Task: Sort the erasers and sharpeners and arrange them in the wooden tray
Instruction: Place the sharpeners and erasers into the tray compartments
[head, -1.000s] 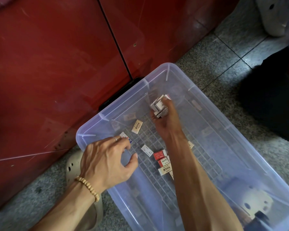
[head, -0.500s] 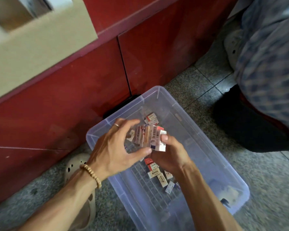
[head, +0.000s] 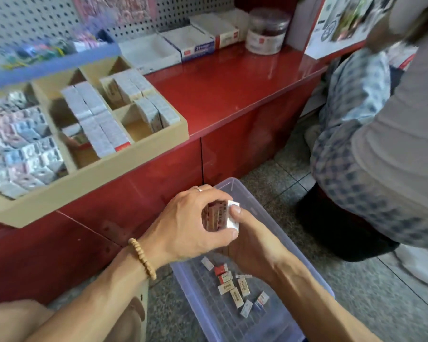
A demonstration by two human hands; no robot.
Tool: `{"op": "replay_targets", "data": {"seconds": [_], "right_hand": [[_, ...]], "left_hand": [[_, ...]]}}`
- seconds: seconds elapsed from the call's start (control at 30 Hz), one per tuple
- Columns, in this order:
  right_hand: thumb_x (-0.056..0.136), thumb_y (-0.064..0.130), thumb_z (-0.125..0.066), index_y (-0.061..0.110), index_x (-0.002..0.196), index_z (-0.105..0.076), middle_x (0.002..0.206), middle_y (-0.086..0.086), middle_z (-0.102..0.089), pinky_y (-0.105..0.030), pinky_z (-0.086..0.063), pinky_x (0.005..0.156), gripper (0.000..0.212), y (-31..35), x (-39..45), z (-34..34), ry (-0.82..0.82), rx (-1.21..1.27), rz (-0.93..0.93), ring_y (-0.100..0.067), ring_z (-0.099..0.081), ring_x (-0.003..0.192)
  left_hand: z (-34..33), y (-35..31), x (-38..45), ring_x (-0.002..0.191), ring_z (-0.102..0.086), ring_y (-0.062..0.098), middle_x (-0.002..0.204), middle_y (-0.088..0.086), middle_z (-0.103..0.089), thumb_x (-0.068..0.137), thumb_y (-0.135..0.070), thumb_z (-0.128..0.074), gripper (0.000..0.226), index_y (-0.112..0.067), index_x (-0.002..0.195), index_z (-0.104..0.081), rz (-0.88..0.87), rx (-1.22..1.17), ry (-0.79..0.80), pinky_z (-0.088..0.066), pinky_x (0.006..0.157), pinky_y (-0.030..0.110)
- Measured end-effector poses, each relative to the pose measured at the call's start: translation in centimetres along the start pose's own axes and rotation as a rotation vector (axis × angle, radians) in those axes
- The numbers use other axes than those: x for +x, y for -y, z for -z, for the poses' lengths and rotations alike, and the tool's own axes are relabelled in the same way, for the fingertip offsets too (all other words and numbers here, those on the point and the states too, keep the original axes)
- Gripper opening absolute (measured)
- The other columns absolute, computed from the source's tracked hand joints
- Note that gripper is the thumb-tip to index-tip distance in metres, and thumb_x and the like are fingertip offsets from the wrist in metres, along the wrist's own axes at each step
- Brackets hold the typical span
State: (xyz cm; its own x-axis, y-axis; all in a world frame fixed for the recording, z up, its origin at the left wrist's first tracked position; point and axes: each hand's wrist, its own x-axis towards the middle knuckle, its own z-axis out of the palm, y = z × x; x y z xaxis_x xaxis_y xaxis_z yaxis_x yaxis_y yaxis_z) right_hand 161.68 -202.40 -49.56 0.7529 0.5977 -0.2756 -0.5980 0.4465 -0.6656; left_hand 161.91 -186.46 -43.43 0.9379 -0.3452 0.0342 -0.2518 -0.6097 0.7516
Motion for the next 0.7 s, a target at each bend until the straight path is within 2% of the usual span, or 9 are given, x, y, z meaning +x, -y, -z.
{"op": "replay_targets", "data": {"seconds": [0.07,0.17,0.23,0.3,0.37,0.43,0.5,0.57,0.7], "right_hand": [[0.084,0.049,-0.072,0.009,0.135,-0.058,0.144,-0.029,-0.046,-0.06,-0.034,0.111,0.066,0.5,-0.7,-1.0,-0.056,-0.055,0.024,-0.035,-0.05,0.127],[0.087,0.049,-0.061,0.023,0.116,-0.073,0.124,-0.016,-0.066,-0.044,-0.053,0.088,0.041,1.7,-1.7,-2.7,-0.095,-0.116,0.048,-0.023,-0.065,0.105],[0.089,0.05,-0.057,0.016,0.12,-0.071,0.114,-0.012,-0.065,-0.035,-0.054,0.072,0.048,2.5,-2.2,-3.6,-0.124,-0.075,0.039,-0.022,-0.065,0.09],[0.092,0.052,-0.053,0.004,0.127,-0.062,0.107,-0.014,-0.064,-0.033,-0.053,0.067,0.06,2.9,-2.3,-4.1,-0.16,-0.029,0.026,-0.022,-0.064,0.082],[0.09,0.044,-0.056,0.002,0.126,-0.063,0.103,-0.016,-0.064,-0.036,-0.05,0.072,0.056,3.2,-2.2,-4.4,-0.174,-0.001,0.033,-0.023,-0.063,0.081],[0.08,0.03,-0.063,0.008,0.11,-0.075,0.104,-0.018,-0.063,-0.045,-0.045,0.084,0.039,3.3,-2.1,-4.6,-0.162,0.013,0.045,-0.027,-0.061,0.087],[0.073,0.02,-0.062,0.012,0.096,-0.08,0.103,-0.018,-0.065,-0.044,-0.045,0.085,0.03,3.3,-1.9,-4.8,-0.162,0.033,0.043,-0.028,-0.06,0.089],[0.071,0.018,-0.062,0.007,0.102,-0.075,0.102,-0.018,-0.065,-0.038,-0.051,0.076,0.036,3.7,-1.6,-4.9,-0.175,0.058,0.02,-0.026,-0.062,0.086],[0.072,0.019,-0.06,-0.004,0.127,-0.058,0.107,-0.022,-0.06,-0.031,-0.056,0.059,0.06,5.2,-0.4,-5.9,-0.191,0.093,-0.022,-0.03,-0.059,0.086]], "left_hand": [[0.6,-1.0,-0.4,0.099,-0.062,0.003,0.101,-0.018,-0.067,0.068,-0.041,-0.075,0.042,-0.035,0.109,-0.068,0.033,-0.086,-0.021,-0.05,0.087,0.03],[1.5,-2.1,-0.6,0.095,-0.066,0.004,0.098,-0.016,-0.071,0.068,-0.032,-0.074,0.041,-0.034,0.109,-0.069,0.064,-0.178,-0.031,-0.053,0.082,0.028],[1.8,-2.7,-0.5,0.093,-0.067,0.004,0.095,-0.013,-0.072,0.068,-0.024,-0.074,0.041,-0.032,0.107,-0.069,0.082,-0.254,-0.058,-0.053,0.08,0.024],[2.0,-3.1,-0.3,0.093,-0.068,0.005,0.095,-0.008,-0.074,0.067,-0.02,-0.075,0.041,-0.028,0.106,-0.069,0.127,-0.362,-0.101,-0.053,0.084,0.025],[2.2,-3.4,-0.3,0.093,-0.07,0.012,0.093,-0.003,-0.075,0.065,-0.018,-0.076,0.042,-0.025,0.106,-0.069,0.198,-0.479,-0.15,-0.055,0.088,0.031],[2.4,-3.6,-0.1,0.094,-0.071,0.021,0.094,0.003,-0.075,0.067,-0.012,-0.08,0.042,-0.022,0.106,-0.069,0.279,-0.609,-0.182,-0.056,0.086,0.037],[2.6,-3.9,0.2,0.092,-0.07,0.026,0.096,0.01,-0.074,0.074,0.0,-0.078,0.038,-0.016,0.107,-0.069,0.346,-0.734,-0.203,-0.056,0.08,0.036],[3.0,-4.3,0.4,0.086,-0.067,0.023,0.094,0.014,-0.07,0.079,0.007,-0.07,0.033,-0.01,0.108,-0.066,0.381,-0.819,-0.221,-0.055,0.072,0.031],[5.1,-4.3,1.4,0.076,-0.065,0.013,0.089,0.007,-0.07,0.084,0.003,-0.067,0.023,-0.013,0.101,-0.066,0.4,-0.883,-0.312,-0.052,0.064,0.025]]}}
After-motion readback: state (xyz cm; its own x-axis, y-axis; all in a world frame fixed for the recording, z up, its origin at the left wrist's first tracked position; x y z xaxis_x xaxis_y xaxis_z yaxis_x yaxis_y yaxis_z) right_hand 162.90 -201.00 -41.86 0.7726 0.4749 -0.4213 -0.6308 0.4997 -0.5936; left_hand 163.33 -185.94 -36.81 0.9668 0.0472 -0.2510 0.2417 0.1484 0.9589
